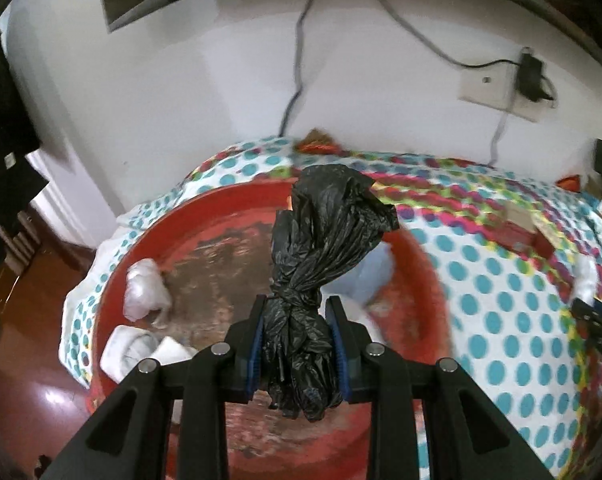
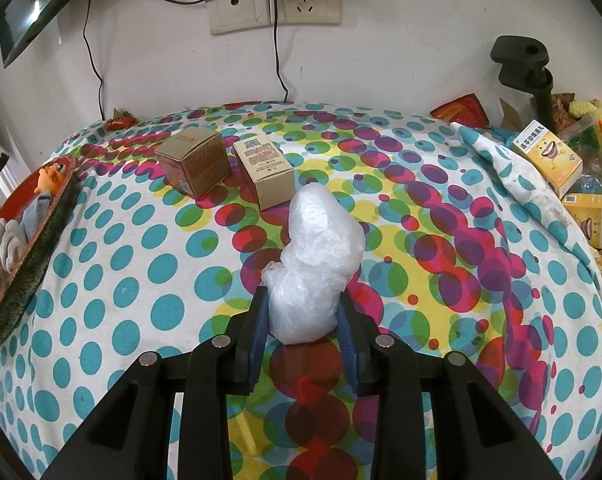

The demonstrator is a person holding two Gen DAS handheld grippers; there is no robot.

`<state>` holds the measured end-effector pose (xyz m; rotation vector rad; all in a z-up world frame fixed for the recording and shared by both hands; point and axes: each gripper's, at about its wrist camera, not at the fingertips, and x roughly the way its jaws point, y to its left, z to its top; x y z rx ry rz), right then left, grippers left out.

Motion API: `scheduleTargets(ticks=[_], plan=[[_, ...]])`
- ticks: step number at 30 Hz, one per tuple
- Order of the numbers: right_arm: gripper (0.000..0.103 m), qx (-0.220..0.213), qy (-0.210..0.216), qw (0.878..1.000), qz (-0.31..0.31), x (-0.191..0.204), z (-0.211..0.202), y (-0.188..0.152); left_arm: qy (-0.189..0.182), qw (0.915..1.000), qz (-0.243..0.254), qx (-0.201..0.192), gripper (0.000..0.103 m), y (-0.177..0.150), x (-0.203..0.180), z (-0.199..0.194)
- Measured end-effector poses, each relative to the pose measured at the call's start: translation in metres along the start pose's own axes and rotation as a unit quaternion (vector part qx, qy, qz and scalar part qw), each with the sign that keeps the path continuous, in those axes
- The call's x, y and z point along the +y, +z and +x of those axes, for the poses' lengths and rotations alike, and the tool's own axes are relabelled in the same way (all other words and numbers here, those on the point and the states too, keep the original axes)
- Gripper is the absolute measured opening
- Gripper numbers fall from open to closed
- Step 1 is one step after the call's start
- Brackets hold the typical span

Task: Organize objects
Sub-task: 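Carry the black plastic bag onto the red tray and open the left gripper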

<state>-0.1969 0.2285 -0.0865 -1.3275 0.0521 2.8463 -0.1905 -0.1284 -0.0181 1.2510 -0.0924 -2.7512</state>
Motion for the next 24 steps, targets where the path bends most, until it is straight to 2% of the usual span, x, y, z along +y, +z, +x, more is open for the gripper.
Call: scheduleTargets(ticks=[3,12,19,23,24], plan=[[0.032,0.0,0.0,1.0,0.0,0.0,0.0,0.0,0.015,0.9997,-0.007,0.015,0.029,0.002,0.016,0.014],[0.032,0.001,0.0,1.0,0.001,0.0,0.001,0.0,0.028,0.9973,-0.026,0.062,0.029,0.026,0.06,0.056],[0.032,0.002,-0.001,1.0,0.0,0.001,0.001,-0.001,0.032,0.9934,-0.047,0.099,0.031,0.04,0.083,0.091],[0.032,0.002,0.0,1.0,0.0,0.001,0.001,0.0,0.048,0.9908,-0.046,0.118,0.032,0.041,0.088,0.108],[0.032,0.002,-0.001,1.0,0.0,0.001,0.001,0.0,0.053,0.9902,-0.046,0.121,0.035,0.041,0.089,0.11]])
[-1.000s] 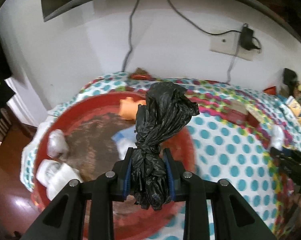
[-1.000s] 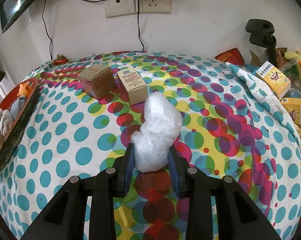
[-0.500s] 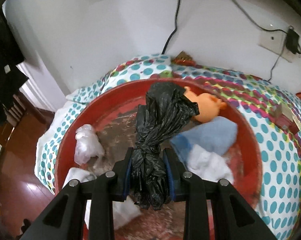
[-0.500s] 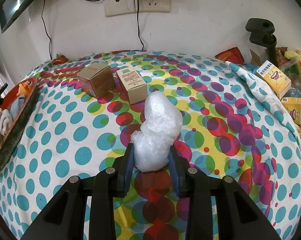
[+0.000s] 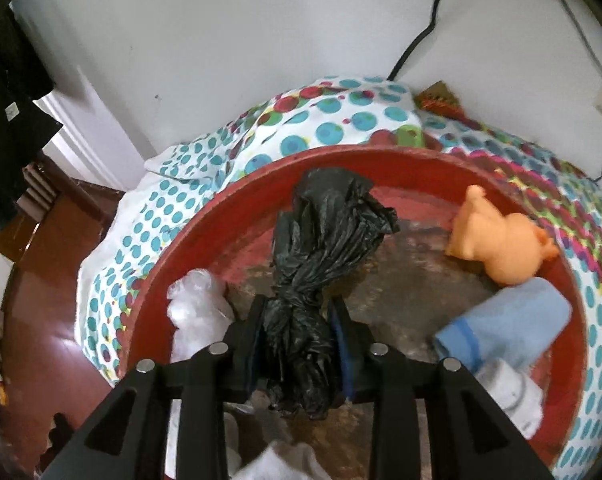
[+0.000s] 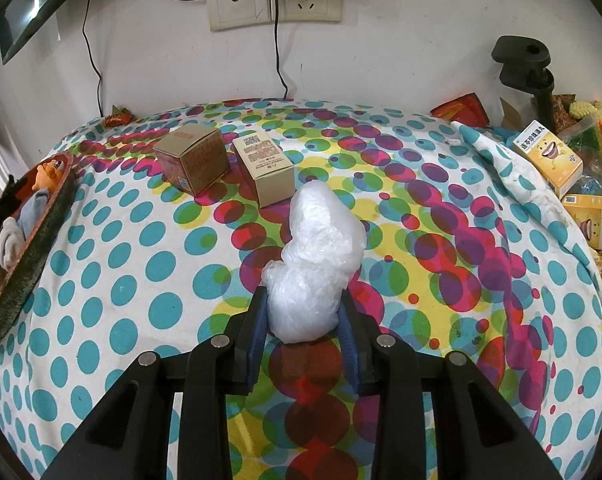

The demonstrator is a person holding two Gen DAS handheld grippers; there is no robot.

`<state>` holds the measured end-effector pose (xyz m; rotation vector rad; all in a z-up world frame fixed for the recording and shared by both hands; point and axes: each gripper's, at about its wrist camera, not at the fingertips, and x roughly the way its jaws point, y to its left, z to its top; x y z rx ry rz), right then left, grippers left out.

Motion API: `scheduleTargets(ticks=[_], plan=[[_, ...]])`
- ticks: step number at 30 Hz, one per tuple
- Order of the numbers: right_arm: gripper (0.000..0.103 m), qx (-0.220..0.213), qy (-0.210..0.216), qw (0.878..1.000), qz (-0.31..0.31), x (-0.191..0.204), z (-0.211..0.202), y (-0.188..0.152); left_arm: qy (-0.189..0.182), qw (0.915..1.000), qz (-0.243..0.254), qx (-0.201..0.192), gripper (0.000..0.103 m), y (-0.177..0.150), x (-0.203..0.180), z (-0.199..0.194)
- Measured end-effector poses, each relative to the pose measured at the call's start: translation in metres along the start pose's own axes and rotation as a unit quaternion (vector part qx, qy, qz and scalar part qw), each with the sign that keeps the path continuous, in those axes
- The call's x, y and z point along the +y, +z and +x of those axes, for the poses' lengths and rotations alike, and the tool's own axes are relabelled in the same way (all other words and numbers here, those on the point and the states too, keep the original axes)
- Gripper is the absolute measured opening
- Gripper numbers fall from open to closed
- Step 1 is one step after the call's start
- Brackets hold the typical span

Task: Organize objects
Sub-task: 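Carry the black plastic bag onto the red tray and open the left gripper, then carry the clear plastic bag over the red tray with the right gripper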

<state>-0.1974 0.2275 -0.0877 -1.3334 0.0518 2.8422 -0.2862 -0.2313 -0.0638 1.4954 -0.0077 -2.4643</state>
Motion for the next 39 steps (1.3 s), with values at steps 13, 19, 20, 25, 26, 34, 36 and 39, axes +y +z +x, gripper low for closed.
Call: scheduleTargets(ticks=[13,19,20,25,26,34,36,39], plan=[[0.033,0.001,-0.002,1.0,-0.001,0.001,0.001,-0.001,-0.007,0.9992,-0.002,-0.04,0.061,-0.01,0.004,-0.038],[0.033,0.002,-0.005,1.0,-0.004,0.001,0.002,-0.001,0.009,0.9954,0.018,-0.094,0.061,-0.06,-0.006,-0.1],[0.033,0.002,-0.006,1.0,-0.006,0.001,0.002,-0.002,0.015,0.9947,0.028,-0.098,0.061,-0.075,-0.011,-0.11],[0.033,0.004,-0.011,1.0,-0.013,0.002,0.002,-0.002,0.018,0.9915,0.043,-0.121,0.061,-0.132,-0.027,-0.139],[0.033,0.004,-0.011,1.0,-0.012,0.003,0.002,-0.002,0.016,0.9914,0.042,-0.123,0.061,-0.14,-0.028,-0.143],[0.033,0.004,-0.02,1.0,-0.02,0.005,0.0,-0.001,0.002,0.9904,0.06,-0.125,0.061,-0.168,-0.039,-0.161],[0.033,0.004,-0.025,0.999,-0.025,0.006,-0.001,-0.001,-0.015,0.9919,0.055,-0.113,0.061,-0.167,-0.035,-0.161],[0.033,0.003,-0.033,0.999,-0.033,0.01,-0.001,-0.001,-0.02,0.9924,0.048,-0.111,0.061,-0.165,-0.029,-0.161]])
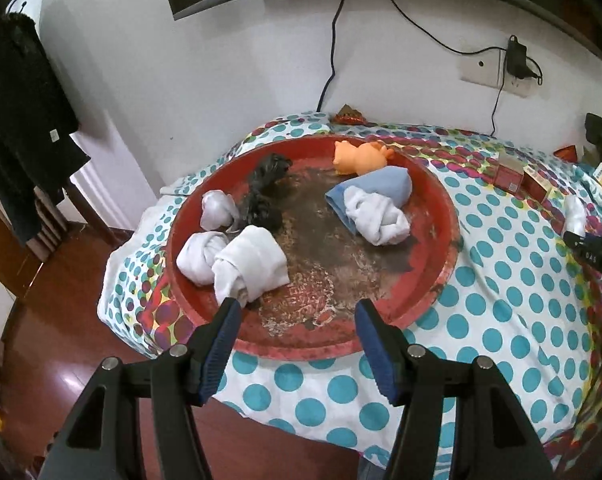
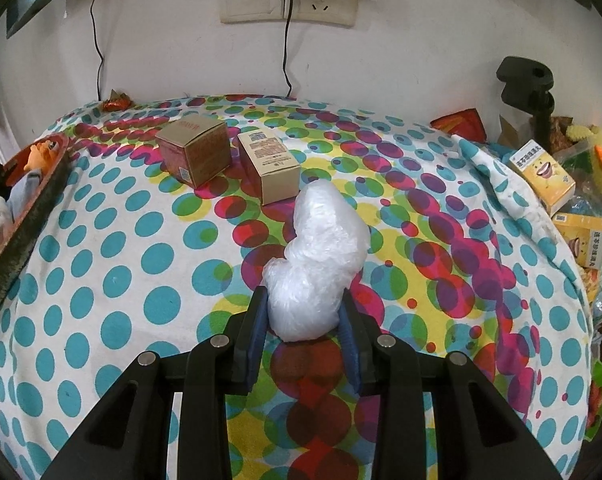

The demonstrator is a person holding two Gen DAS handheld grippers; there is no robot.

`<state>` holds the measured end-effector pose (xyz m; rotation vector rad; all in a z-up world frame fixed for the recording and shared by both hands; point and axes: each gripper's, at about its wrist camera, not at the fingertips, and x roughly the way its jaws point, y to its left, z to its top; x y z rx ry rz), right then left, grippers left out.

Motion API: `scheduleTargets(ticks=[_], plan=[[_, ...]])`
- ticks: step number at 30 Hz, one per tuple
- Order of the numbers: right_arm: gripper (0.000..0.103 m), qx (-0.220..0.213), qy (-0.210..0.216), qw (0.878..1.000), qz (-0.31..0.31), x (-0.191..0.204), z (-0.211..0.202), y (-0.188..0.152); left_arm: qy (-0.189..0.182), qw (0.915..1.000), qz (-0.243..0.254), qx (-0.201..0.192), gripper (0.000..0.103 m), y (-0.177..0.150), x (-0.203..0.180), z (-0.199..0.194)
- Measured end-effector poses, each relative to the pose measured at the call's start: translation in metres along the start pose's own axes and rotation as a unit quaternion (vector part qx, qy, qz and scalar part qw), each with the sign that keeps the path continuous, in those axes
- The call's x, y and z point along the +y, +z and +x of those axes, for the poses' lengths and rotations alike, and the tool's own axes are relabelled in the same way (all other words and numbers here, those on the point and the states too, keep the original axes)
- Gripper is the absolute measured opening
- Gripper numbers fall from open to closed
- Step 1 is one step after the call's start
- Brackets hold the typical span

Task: Organize objects
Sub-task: 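Carry the clear plastic bag over the red tray with the right gripper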

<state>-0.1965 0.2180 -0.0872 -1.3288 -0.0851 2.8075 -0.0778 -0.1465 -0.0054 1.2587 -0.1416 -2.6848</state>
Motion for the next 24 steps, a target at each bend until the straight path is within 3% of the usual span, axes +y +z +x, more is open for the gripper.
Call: scheduleTargets(ticks=[8,13,18,24], plan=[[0.032,-0.011,-0.019,0.999,-0.036,0.015,-0.003,0.003,0.022,0.9994,0.02,0.018,0.061,-0.002,0.003,0.0],[0.032,-0.011,-0.029,0.999,-0.045,0.02,-0.004,0.003,-0.027,0.999,0.004,0.035,0.061,0.0,0.012,-0.01],[0.031,0.0,-0.011,0.999,-0.032,0.026,-0.008,-0.002,-0.004,0.9996,0.021,0.019,0.061,0.003,0.019,-0.025],[0.031,-0.009,0.032,0.999,-0.023,0.043,-0.026,-0.005,0.0,0.9993,0.011,0.035,0.061,0.005,0.036,-0.028]])
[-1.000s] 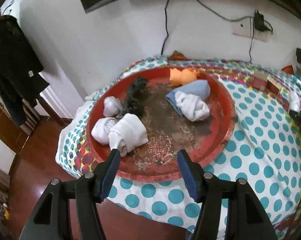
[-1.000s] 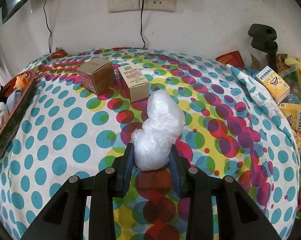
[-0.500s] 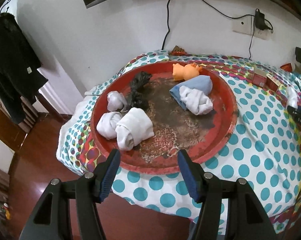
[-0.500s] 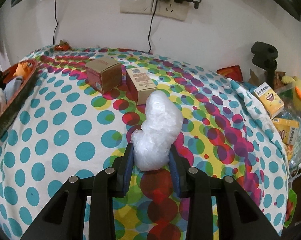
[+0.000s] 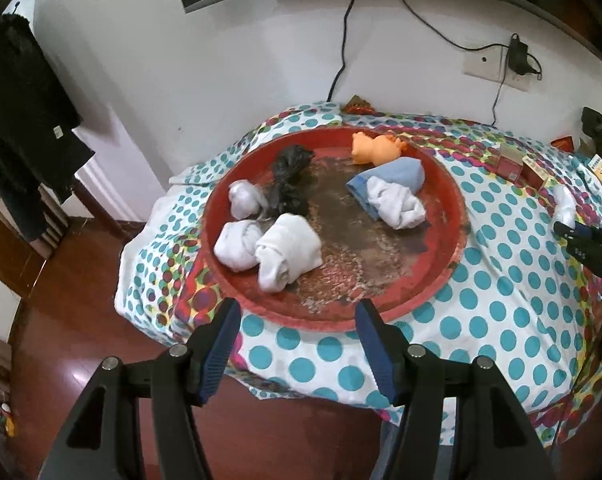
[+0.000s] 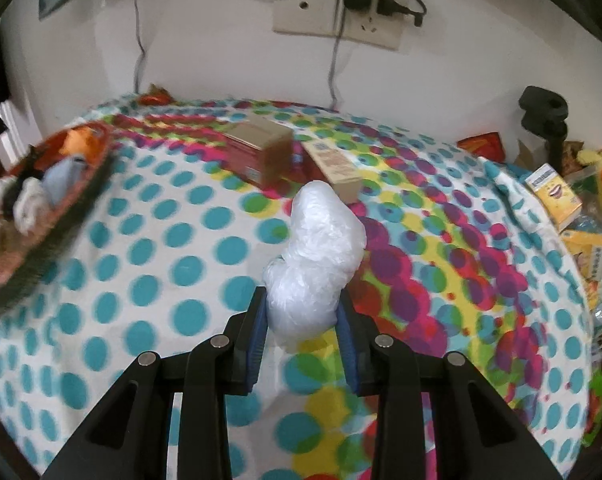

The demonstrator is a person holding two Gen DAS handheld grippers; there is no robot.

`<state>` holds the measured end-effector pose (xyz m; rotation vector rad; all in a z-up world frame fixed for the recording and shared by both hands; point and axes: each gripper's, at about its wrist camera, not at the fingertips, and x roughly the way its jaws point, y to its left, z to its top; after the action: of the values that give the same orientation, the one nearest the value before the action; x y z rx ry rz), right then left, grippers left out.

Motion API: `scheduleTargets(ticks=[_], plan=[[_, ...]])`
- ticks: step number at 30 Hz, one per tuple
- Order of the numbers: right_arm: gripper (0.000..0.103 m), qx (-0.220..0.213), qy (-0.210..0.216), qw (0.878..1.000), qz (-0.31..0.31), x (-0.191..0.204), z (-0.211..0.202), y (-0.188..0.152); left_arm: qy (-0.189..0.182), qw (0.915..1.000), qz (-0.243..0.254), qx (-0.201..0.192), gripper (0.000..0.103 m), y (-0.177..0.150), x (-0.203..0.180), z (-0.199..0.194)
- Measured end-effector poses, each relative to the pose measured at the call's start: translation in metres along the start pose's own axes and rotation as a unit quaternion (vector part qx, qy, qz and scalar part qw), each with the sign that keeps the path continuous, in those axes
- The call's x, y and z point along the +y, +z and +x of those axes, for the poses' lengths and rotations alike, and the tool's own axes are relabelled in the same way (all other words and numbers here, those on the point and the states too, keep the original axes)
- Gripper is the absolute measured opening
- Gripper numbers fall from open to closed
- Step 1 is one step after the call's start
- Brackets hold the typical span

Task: Organize objects
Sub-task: 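Carry the clear plastic bag over the red tray with the right gripper, then lower the clear plastic bag onto the tray and open the right gripper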

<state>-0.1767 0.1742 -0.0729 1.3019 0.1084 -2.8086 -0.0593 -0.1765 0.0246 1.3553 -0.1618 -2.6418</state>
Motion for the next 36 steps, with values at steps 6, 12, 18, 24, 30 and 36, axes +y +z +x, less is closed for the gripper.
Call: scheduleTargets(ticks=[6,12,18,24,30,36], plan=[[0.031,-0.021,0.058,0.998,0.009,0.02,-0.027,0.002,0.001,0.9999,-0.014,0.002,0.061,0.0,0.014,-0.004],[0.031,-0.037,0.086,0.995,-0.024,0.06,-0.044,0.013,0.006,0.9996,-0.025,0.009,0.061,0.0,0.026,-0.004],[0.031,-0.045,0.127,0.989,-0.065,0.119,-0.053,0.026,0.009,0.9989,-0.044,0.012,0.061,0.0,0.043,-0.005],[0.031,-0.047,0.15,0.981,-0.113,0.175,-0.059,0.032,0.013,0.9982,-0.055,0.017,0.061,-0.001,0.056,-0.003],[0.031,-0.034,0.172,0.974,-0.146,0.221,-0.053,0.031,0.016,0.9975,-0.066,0.018,0.061,-0.002,0.067,-0.004],[0.031,-0.015,0.176,0.969,-0.171,0.253,-0.04,0.026,0.024,0.9969,-0.072,0.024,0.061,-0.003,0.076,-0.001]])
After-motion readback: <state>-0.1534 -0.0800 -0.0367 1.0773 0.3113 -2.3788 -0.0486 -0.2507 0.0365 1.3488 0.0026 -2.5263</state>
